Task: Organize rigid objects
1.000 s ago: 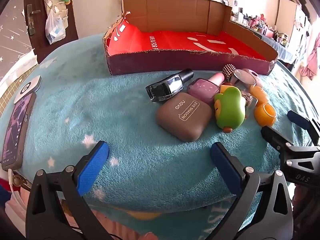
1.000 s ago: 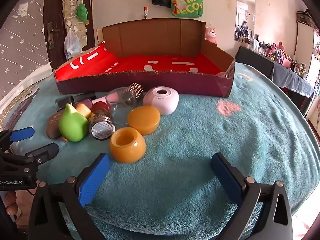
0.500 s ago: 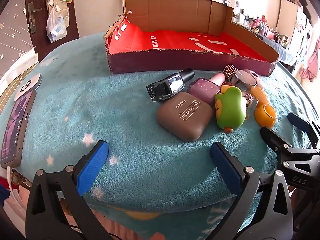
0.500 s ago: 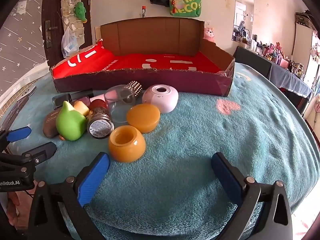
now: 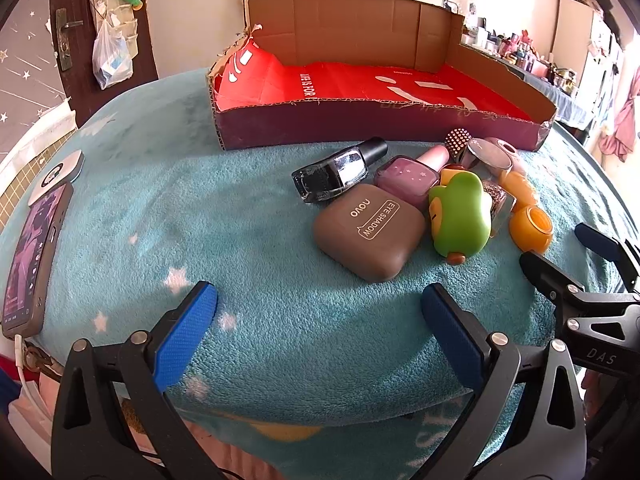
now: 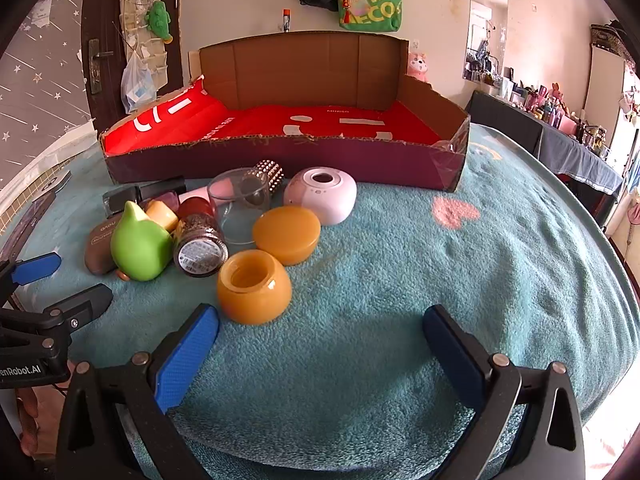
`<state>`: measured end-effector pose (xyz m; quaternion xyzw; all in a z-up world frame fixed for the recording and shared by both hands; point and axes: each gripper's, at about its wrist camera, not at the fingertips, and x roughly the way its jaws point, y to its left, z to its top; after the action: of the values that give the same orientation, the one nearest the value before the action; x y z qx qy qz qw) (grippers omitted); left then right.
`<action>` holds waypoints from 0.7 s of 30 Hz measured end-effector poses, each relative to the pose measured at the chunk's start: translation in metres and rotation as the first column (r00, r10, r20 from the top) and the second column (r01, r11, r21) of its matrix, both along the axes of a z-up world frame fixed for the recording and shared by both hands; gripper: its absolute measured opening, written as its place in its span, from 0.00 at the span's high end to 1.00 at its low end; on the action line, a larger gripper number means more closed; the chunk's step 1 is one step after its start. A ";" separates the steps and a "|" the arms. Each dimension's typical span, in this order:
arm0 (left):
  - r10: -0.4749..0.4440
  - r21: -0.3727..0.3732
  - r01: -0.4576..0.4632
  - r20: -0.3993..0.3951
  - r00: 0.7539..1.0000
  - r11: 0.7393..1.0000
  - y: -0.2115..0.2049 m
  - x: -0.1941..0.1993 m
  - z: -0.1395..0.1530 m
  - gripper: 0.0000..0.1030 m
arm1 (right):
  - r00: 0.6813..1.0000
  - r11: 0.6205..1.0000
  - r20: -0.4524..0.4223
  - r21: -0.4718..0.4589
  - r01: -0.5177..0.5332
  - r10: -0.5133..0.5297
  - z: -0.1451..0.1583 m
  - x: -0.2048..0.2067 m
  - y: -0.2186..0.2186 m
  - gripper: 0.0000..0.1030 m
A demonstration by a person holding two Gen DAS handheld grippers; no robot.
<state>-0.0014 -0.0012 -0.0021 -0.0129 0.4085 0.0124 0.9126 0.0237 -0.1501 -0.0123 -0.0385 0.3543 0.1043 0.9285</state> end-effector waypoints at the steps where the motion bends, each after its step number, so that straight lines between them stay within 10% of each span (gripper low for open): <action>1: 0.000 -0.001 0.000 -0.001 1.000 1.000 0.000 0.000 0.000 0.00 | 1.000 1.000 0.000 -0.001 0.000 0.000 0.000 0.000 0.000 0.00; 21: 0.002 0.000 -0.002 0.009 1.000 1.000 -0.001 -0.003 -0.001 0.00 | 1.000 1.000 0.002 -0.002 -0.003 0.003 0.001 0.000 0.001 0.00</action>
<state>-0.0041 -0.0019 -0.0033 -0.0133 0.4046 0.0133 0.9143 0.0232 -0.1495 -0.0115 -0.0402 0.3533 0.1055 0.9287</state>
